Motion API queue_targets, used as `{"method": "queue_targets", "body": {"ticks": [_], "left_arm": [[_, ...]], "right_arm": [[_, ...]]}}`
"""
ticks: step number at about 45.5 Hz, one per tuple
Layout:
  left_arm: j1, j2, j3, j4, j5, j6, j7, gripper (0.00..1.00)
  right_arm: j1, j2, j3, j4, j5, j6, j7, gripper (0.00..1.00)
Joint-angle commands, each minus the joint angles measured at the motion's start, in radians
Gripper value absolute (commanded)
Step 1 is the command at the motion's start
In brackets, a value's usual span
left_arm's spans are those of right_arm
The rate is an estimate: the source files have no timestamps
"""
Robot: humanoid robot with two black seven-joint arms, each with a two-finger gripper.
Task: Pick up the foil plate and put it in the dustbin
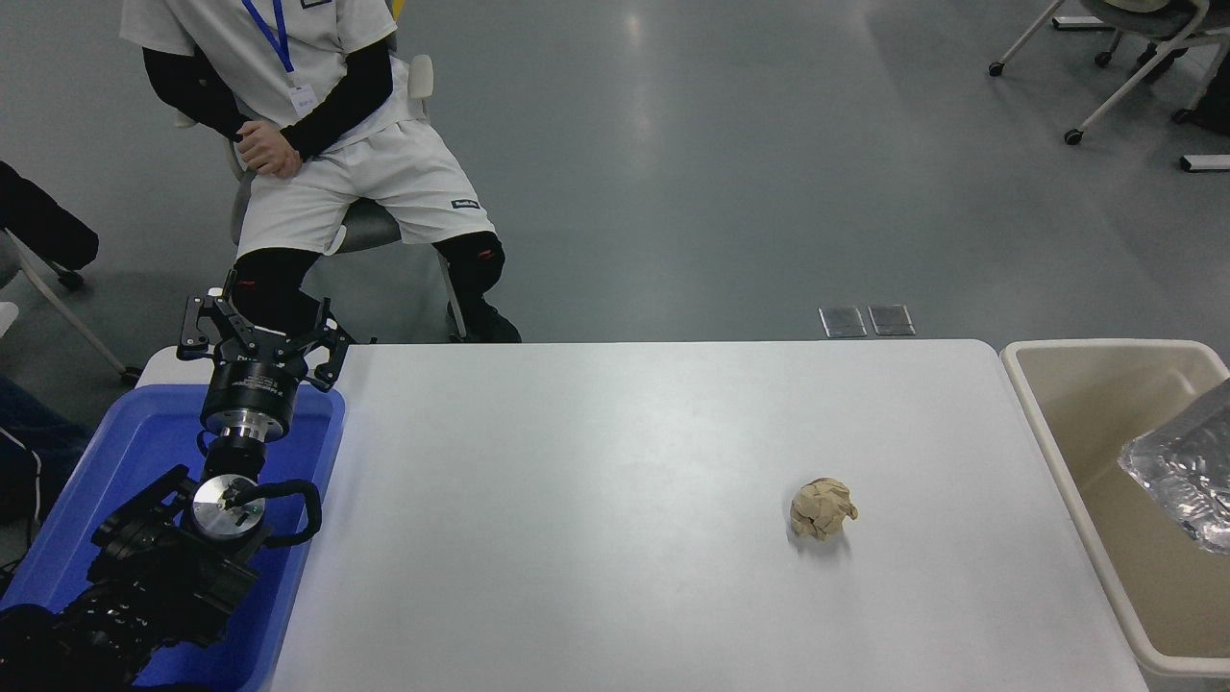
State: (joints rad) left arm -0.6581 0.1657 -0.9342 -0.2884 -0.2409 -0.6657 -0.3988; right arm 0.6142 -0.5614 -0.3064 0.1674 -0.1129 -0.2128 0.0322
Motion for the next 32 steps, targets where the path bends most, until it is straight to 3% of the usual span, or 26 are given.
{"method": "queue_targets", "body": {"ticks": [1, 6, 7, 9, 14, 15, 27, 30, 32], "left_arm": [[0.0, 0.0, 0.0, 0.0, 0.0, 0.0, 0.0, 0.99], [0.0, 0.0, 0.0, 0.0, 0.0, 0.0, 0.0, 0.99], [0.0, 0.0, 0.0, 0.0, 0.0, 0.0, 0.0, 0.99], [0.0, -0.002, 0.0, 0.0, 0.0, 0.0, 0.0, 0.99], [0.0, 0.0, 0.0, 0.0, 0.0, 0.0, 0.0, 0.99], [0.0, 0.0, 0.0, 0.0, 0.0, 0.0, 0.0, 0.99], [0.0, 0.0, 0.0, 0.0, 0.0, 0.0, 0.0, 0.99], [0.0, 0.0, 0.0, 0.0, 0.0, 0.0, 0.0, 0.99], [0.0, 0.0, 0.0, 0.0, 0.0, 0.0, 0.0, 0.99]], "right_arm": [[0.001, 0.002, 0.006, 0.0, 0.001, -0.013, 0.0, 0.0], [0.001, 0.0, 0.01, 0.0, 0.002, -0.033, 0.002, 0.0], [0.001, 0.0, 0.01, 0.0, 0.002, -0.043, 0.0, 0.05], [0.001, -0.006, 0.01, 0.0, 0.002, -0.069, 0.0, 0.25], [-0.002, -0.008, 0.013, -0.002, 0.01, -0.134, 0.002, 0.66], [-0.001, -0.006, 0.013, -0.002, 0.01, -0.14, 0.002, 0.7], [0.012, -0.005, 0.015, 0.001, 0.013, -0.145, 0.002, 0.9], [0.013, -0.005, 0.015, 0.004, 0.013, -0.142, 0.002, 1.0], [0.012, -0.003, 0.015, 0.012, 0.013, -0.142, 0.0, 1.0]]}}
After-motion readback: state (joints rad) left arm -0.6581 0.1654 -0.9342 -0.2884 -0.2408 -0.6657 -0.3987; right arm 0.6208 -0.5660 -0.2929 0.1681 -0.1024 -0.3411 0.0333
